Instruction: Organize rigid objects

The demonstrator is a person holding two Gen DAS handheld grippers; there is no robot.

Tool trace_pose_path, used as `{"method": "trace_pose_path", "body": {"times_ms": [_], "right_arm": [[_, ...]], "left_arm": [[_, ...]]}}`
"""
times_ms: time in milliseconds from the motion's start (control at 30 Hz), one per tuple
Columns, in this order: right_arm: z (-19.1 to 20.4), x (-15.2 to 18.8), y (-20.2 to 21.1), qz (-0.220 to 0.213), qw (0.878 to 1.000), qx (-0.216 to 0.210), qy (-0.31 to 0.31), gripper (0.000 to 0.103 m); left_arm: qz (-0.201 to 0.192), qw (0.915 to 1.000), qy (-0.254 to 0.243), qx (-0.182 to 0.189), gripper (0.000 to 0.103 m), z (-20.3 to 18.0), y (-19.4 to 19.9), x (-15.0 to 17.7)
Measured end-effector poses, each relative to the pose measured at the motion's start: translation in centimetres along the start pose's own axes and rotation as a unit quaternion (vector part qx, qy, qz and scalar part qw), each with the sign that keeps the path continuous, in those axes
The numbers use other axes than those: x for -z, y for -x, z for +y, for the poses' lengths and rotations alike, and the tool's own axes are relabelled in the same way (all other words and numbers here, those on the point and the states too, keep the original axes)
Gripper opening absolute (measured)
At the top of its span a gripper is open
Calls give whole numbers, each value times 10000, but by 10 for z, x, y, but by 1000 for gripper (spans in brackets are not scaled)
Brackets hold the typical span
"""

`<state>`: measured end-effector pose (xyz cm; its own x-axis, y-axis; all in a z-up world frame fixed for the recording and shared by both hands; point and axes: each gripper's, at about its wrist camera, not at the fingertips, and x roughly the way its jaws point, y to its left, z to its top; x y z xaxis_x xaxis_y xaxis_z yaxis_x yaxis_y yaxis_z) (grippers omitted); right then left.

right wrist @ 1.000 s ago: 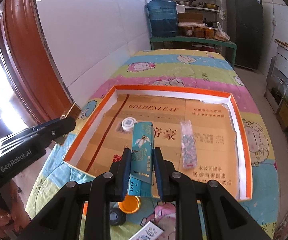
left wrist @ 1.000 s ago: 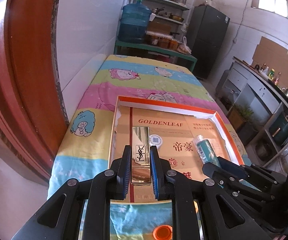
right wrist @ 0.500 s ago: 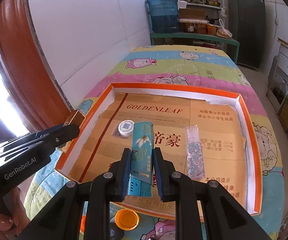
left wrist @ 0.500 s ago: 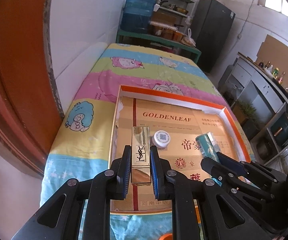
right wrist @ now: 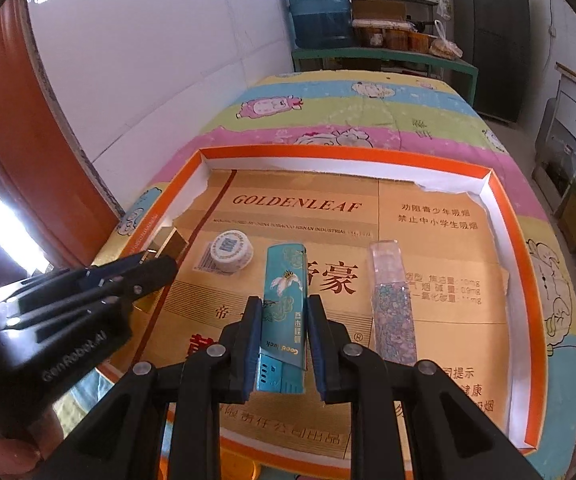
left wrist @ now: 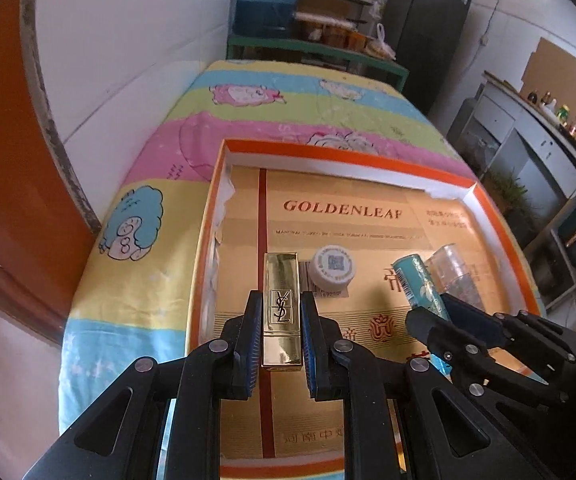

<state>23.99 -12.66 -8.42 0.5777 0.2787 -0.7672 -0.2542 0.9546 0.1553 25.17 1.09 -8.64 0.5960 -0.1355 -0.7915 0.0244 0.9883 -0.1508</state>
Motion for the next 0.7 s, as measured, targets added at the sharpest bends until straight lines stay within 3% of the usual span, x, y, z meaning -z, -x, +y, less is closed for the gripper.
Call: {"method": "trace_pose_path", "body": {"times_ms": [700], "right_arm": [[-1,0,-19,169,9998,-8,49,23]], "left_arm": [[94,9997,-177,-109,18,-4,-15,2]]}}
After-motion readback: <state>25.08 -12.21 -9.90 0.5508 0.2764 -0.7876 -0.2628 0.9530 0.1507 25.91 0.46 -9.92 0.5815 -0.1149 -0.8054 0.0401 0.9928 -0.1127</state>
